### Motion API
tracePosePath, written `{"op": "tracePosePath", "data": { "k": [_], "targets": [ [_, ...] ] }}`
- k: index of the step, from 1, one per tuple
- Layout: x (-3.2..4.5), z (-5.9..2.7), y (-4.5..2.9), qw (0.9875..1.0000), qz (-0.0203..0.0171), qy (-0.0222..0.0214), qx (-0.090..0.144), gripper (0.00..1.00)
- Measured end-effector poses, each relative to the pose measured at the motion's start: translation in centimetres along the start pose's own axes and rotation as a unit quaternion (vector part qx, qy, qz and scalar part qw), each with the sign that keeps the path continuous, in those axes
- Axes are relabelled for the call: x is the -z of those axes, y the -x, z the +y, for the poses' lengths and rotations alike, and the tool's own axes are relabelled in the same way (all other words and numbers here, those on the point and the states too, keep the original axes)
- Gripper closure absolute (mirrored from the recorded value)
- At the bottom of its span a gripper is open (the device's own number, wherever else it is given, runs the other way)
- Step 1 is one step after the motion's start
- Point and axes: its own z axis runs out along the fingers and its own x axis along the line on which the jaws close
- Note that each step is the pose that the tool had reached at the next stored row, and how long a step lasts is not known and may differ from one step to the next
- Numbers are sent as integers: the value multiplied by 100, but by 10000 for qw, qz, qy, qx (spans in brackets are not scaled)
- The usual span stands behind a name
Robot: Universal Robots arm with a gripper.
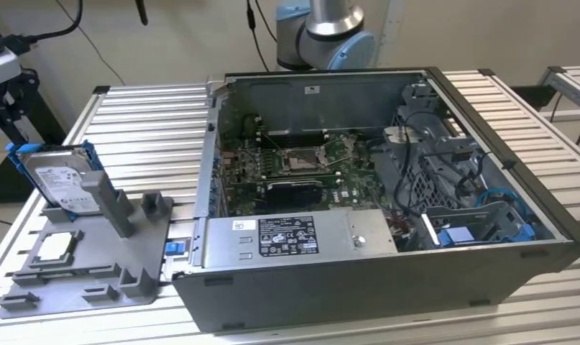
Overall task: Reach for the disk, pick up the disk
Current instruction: 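Pick up the disk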
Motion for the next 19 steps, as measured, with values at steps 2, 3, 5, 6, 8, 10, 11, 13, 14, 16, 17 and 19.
{"op": "tracePosePath", "data": {
  "k": [2, 3, 5, 6, 8, 10, 11, 13, 14, 16, 17, 19],
  "targets": [
    [0, 0, 0, 9999, 4, 0, 122, 100],
    [0, 0, 0, 9998, 7, 1, 183, 100],
    [0, 0, 0, 9996, 11, 1, 294, 100],
    [0, 0, 0, 9994, 13, 2, 354, 100],
    [0, 0, 0, 9989, 18, 2, 470, 100],
    [0, 0, 0, 9983, 22, 3, 584, 100],
    [0, 0, 0, 9979, 24, 3, 640, 100],
    [0, 0, 0, 9971, 28, 3, 757, 100],
    [0, 0, 0, 9967, 30, 4, 813, 100],
    [-1, 0, 0, 9957, 35, 5, 927, 100],
    [-1, 0, 0, 9952, 36, 4, 979, 100],
    [-1, 0, 0, 9940, 41, 5, 1092, 100]
  ]
}}
